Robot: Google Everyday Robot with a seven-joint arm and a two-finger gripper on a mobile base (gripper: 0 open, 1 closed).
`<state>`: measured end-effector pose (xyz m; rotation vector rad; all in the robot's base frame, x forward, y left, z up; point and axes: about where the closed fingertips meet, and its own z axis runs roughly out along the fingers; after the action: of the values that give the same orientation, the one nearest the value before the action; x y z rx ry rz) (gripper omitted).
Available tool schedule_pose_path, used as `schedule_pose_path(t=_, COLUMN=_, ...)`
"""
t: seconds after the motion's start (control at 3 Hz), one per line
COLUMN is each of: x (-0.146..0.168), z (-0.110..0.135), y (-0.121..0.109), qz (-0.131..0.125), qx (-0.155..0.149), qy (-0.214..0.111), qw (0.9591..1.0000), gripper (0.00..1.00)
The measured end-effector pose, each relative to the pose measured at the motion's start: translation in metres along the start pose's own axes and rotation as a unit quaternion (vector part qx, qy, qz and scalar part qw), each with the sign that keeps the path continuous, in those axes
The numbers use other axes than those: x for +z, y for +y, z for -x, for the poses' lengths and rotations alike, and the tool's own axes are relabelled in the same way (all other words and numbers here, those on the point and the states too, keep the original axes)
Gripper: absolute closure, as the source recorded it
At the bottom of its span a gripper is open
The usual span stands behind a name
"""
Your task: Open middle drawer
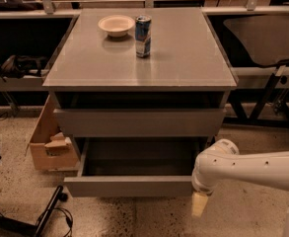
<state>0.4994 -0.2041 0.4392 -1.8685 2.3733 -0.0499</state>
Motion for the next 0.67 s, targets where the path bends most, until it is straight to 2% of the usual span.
schedule_pose_path(t=0.33, x=-0.004, z=-0.008, y=0.043, qz=0.011, qx=-0.036, qy=0.016, qw=0.9992, gripper=0.18)
schedule_pose_path(t=0.67, x=-0.002, z=-0.029, y=0.1, qz=0.036, qx=-0.031, qy=0.062, qw=0.9969, gripper=0.42)
